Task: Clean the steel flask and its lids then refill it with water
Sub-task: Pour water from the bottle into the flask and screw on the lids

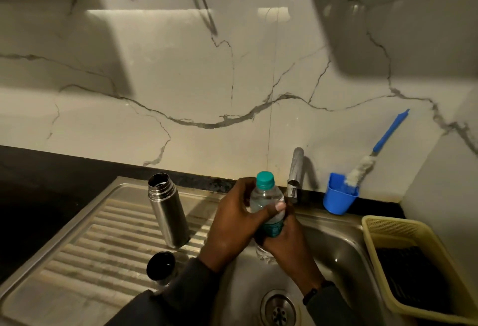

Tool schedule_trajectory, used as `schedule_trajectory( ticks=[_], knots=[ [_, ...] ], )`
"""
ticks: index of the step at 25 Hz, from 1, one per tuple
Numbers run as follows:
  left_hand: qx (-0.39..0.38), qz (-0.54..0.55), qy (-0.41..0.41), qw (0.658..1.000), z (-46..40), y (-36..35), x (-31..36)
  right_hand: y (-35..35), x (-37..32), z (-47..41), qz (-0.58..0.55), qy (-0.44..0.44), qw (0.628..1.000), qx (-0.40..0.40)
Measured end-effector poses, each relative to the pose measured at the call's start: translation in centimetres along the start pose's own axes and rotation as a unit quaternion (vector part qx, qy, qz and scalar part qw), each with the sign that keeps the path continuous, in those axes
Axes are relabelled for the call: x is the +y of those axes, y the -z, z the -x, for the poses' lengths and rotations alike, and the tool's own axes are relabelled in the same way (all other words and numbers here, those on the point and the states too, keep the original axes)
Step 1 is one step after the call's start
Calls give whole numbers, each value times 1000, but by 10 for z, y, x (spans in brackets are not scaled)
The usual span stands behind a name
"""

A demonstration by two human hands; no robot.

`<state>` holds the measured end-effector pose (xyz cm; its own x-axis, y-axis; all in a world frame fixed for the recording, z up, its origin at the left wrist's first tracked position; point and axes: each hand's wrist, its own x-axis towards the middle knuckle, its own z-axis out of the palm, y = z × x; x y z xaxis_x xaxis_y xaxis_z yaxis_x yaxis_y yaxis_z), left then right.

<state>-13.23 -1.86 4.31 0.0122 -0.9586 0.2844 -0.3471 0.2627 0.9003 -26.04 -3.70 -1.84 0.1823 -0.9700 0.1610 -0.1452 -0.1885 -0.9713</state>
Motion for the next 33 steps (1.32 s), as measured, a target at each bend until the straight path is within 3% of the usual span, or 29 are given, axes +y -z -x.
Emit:
schedule_trajectory(
  ticks=[4,9,14,18,21,24,29,33],
  knots=[
    [-140,81,-32,986,-3,24,31,14,-21,18,-10,7,1000,-26],
    [-197,106,-34,974,-11,40,45,25,-38,28,-17,8,996,-84],
    [-136,104,-49,984,-9,28,42,27,-43,33,7,18,999,-40],
    [1,79,-38,996,-1,7,41,18,-37,33,43,45,997,35],
    [103,51,-6,993,-1,-2,43,17,-31,31,69,56,995,40],
    [47,42,-10,998,-1,-2,46,19,-29,32,67,52,995,42],
    [-118,96,-6,988,6,3,44,24,-27,31,59,42,996,47],
    [-51,119,-41,991,-3,9,38,23,-24,32,58,52,995,57]
  ],
)
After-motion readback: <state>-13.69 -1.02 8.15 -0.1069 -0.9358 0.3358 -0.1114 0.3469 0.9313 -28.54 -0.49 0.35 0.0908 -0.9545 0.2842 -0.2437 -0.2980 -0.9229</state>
